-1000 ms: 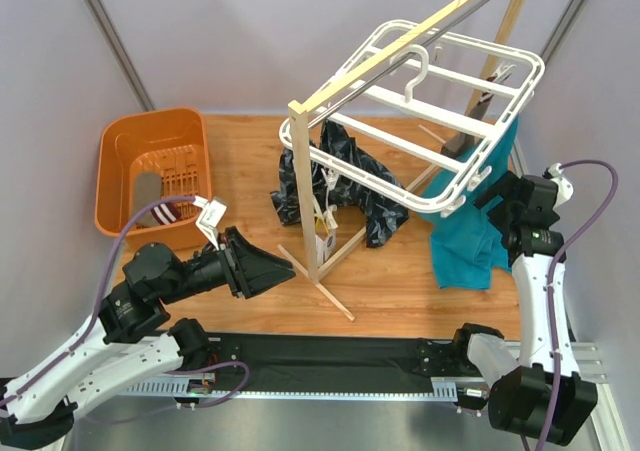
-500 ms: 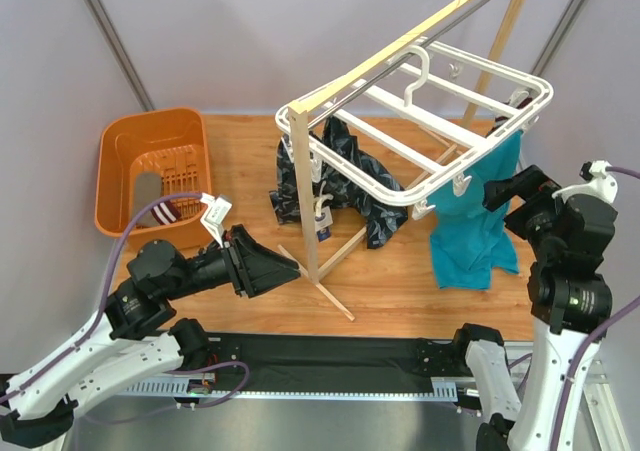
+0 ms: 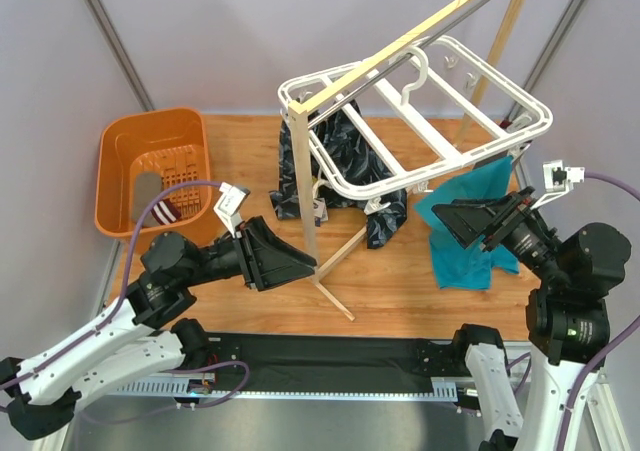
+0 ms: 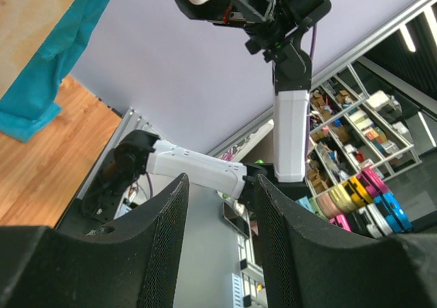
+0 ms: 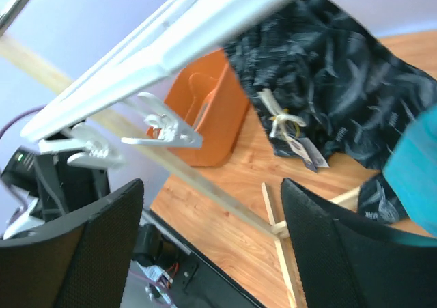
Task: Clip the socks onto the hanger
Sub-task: Open the clamp at the hanger.
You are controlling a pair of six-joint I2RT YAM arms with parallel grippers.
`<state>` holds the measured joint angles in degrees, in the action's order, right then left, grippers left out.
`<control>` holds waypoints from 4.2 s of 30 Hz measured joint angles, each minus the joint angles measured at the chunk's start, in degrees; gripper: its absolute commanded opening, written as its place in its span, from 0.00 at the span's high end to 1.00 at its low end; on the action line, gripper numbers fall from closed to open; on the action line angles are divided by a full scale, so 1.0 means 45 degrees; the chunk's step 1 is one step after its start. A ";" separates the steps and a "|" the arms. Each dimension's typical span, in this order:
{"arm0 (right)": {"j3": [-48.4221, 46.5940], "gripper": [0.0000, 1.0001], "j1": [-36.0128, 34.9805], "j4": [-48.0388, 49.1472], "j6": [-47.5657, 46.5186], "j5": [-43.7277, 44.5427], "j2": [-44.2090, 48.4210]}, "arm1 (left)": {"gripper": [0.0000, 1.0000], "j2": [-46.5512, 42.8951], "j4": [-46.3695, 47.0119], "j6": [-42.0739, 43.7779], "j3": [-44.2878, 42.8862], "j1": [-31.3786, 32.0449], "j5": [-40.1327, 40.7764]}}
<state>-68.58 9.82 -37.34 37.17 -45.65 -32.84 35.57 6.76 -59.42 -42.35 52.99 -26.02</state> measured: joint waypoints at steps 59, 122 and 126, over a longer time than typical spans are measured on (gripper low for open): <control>-0.0228 0.91 -0.6669 0.2778 0.0709 0.3031 -0.1671 | 0.40 0.6921 0.0423 0.3531 -0.5921 0.3730 0.3089; -0.0777 0.32 -0.6698 0.1428 0.1909 0.3502 -0.1345 | 1.00 0.8514 0.5149 0.1642 -0.5192 0.3866 0.8208; -0.1855 0.27 -0.6703 -0.0801 0.1467 0.4843 -0.1384 | 1.00 0.8675 0.4571 0.2463 -0.5251 0.3857 0.8495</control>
<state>-76.93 -20.34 -40.95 43.77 -23.86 -39.07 74.61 27.33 -48.34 -65.98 70.35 12.21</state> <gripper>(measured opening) 0.722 0.236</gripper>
